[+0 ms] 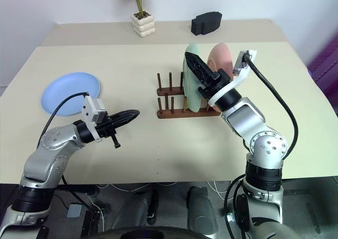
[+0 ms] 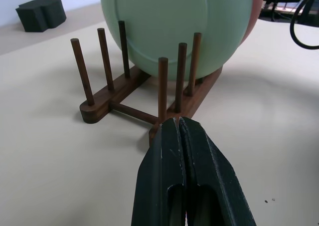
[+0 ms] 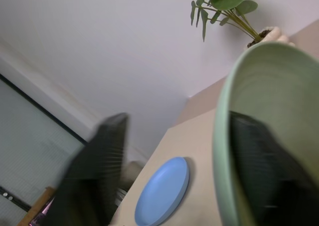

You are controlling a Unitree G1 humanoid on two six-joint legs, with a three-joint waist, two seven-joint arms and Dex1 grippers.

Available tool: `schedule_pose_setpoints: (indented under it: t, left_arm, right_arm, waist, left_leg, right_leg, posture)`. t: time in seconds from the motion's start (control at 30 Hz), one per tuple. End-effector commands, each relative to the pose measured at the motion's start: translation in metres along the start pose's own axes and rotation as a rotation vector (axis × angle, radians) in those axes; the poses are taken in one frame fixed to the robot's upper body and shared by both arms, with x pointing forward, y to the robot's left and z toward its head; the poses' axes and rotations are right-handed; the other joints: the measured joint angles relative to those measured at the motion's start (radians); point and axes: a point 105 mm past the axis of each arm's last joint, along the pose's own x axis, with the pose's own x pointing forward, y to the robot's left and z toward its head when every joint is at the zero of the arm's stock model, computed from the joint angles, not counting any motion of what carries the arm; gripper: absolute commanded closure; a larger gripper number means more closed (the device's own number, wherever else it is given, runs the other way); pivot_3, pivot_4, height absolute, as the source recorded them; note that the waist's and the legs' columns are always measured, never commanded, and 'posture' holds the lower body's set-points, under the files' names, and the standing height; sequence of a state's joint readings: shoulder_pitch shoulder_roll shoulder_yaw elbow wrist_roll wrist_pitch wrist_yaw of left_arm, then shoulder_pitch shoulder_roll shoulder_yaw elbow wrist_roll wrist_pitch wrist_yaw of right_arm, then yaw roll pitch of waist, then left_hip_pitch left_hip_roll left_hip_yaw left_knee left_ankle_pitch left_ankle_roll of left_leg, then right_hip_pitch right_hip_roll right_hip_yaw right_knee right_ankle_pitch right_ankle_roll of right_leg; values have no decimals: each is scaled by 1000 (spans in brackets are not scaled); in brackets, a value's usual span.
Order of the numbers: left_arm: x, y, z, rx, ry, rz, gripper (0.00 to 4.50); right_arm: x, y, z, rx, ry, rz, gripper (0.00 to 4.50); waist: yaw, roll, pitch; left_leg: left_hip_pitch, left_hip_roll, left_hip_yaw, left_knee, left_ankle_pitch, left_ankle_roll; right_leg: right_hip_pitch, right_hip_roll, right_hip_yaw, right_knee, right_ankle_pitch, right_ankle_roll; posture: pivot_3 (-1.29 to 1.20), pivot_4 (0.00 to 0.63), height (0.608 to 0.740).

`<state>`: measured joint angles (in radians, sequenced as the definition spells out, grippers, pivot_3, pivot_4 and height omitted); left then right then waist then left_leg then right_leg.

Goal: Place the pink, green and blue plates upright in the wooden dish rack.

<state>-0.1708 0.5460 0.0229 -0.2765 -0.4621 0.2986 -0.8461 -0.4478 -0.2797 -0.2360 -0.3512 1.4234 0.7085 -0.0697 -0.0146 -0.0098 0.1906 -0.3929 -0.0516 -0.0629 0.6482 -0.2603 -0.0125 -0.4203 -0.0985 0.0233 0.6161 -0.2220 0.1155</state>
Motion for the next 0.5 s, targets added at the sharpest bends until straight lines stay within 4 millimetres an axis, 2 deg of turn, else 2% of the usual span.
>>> schedule_pose_setpoints:
  t: [0.03,0.5]
  left_arm:
    - [1,0,13,44,-43,-6,4500]
    - [0,0,12,47,-32,-5,4500]
  right_arm:
    - [0,8,8,-33,-33,30,128]
    - [1,27,37,-244,-66,108,128]
  waist:
    - [0,0,0]
    - [1,0,0]
  left_leg:
    - [0,0,0,0,0,0]
    - [0,0,0,0,0,0]
  right_leg:
    - [0,0,0,0,0,0]
    - [0,0,0,-1,0,0]
  posture:
    - [0,150,730]
    - [0,150,730]
